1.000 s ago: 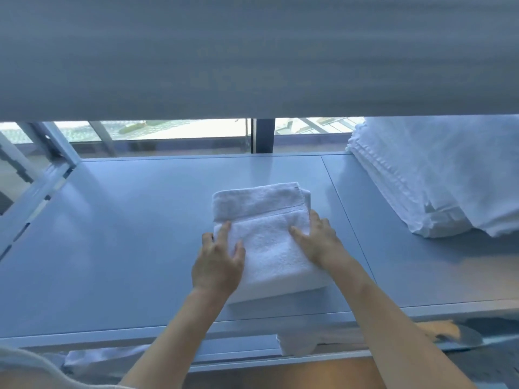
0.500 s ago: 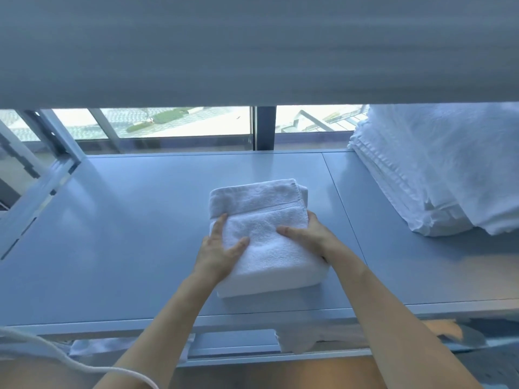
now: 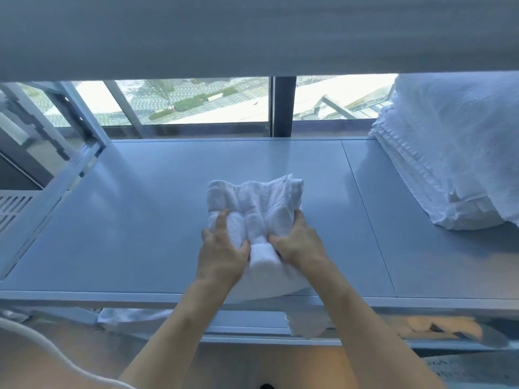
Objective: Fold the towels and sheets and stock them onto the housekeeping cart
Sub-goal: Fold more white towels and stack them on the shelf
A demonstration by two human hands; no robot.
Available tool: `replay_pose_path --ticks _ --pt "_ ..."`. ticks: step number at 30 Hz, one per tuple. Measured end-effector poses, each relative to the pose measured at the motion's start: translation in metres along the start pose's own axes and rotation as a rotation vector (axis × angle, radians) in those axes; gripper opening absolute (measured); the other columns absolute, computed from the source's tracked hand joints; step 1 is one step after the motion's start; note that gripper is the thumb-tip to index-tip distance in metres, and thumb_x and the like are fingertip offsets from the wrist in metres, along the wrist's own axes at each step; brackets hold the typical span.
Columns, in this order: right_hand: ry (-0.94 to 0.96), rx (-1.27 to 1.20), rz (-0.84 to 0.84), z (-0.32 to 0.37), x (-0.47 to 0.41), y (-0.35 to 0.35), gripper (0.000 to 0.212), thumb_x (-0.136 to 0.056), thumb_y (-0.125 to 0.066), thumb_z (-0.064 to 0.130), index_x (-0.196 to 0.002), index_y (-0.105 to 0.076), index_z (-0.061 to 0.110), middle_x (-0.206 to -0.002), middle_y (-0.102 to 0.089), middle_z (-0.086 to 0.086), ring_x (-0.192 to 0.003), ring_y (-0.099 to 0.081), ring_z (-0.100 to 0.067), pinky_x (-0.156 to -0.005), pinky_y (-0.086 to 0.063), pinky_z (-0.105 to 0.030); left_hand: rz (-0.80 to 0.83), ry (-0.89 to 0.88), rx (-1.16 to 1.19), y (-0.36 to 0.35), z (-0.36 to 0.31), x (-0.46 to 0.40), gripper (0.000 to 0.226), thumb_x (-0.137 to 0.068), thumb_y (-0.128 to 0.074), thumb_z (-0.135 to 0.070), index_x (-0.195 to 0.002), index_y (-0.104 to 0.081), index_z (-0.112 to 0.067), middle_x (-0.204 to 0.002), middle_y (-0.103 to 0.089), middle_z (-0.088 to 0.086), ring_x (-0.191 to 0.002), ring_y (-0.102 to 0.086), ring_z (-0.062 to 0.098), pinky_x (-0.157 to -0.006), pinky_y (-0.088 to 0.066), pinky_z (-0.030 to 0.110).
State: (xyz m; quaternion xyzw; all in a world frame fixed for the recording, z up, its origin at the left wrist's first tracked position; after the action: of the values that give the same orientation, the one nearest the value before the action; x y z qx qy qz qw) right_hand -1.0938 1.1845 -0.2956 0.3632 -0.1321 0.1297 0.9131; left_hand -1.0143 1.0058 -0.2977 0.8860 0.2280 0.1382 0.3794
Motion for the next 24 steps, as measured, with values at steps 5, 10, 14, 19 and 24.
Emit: replay_pose_path --ticks 5,10,14,19,24 --pt "0.069 0.09 -0.021 0.01 0.021 -0.023 0.099 -0.077 -0.065 0.055 -0.158 -0.013 0.034 -0.119 -0.066 -0.005 -0.112 -0.063 -0.033 -0.094 -0.052 -0.041 -0.042 -0.066 0.022 0.02 0.036 0.017 0.081 -0.088 -0.072 -0.041 -0.153 -0.024 -0.047 -0.113 -0.041 0.001 -0.088 -0.045 0.019 -0.083 -0.039 0.03" --pt "-0.016 -0.072 0.164 0.01 0.029 -0.039 0.11 -0.072 -0.075 0.057 -0.158 -0.008 0.039 -0.131 -0.062 -0.005 -0.122 -0.059 -0.032 -0.105 -0.048 -0.041 0.023 -0.018 0.083 0.04 0.074 0.017 0.079 -0.087 -0.074 -0.048 -0.15 -0.026 -0.051 -0.124 -0.05 0.005 -0.105 -0.052 0.022 -0.091 -0.04 0.034" --pt "0.002 -0.457 0.283 0.013 0.034 -0.046 0.098 -0.063 -0.088 0.047 -0.145 -0.037 0.036 -0.124 -0.069 0.004 -0.11 -0.07 -0.02 -0.097 -0.057 -0.042 0.1 0.064 0.169 0.054 0.1 0.02 0.072 -0.091 -0.067 -0.054 -0.149 -0.025 -0.053 -0.142 -0.05 0.006 -0.127 -0.052 0.03 -0.101 -0.039 0.038" --pt "-0.053 -0.823 0.449 -0.001 0.04 -0.061 0.07 -0.081 -0.086 0.033 -0.14 -0.048 0.025 -0.131 -0.067 -0.012 -0.113 -0.071 -0.032 -0.091 -0.059 -0.051 0.081 0.015 0.265 0.072 0.117 0.035 0.068 -0.093 -0.07 -0.048 -0.149 -0.032 -0.049 -0.145 -0.049 -0.006 -0.131 -0.05 0.02 -0.106 -0.038 0.033" --pt "-0.023 -0.74 0.364 0.002 0.046 -0.066 0.077 -0.07 -0.089 0.028 -0.135 -0.048 0.031 -0.124 -0.069 -0.009 -0.102 -0.075 -0.026 -0.074 -0.062 -0.038 0.087 0.019 0.309 0.08 0.121 0.042 0.068 -0.092 -0.072 -0.047 -0.148 -0.035 -0.05 -0.143 -0.05 -0.01 -0.128 -0.053 0.018 -0.101 -0.041 0.032"
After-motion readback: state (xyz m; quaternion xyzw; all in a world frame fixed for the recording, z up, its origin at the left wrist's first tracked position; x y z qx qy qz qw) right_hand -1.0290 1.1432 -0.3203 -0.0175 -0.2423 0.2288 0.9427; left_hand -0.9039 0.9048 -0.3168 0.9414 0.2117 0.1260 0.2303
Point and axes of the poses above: each hand's wrist, its own x-axis away from the middle knuckle, its own y-axis out of the back of the hand, z = x × y, the point moved 3 cm from there along -x, towards the middle knuckle
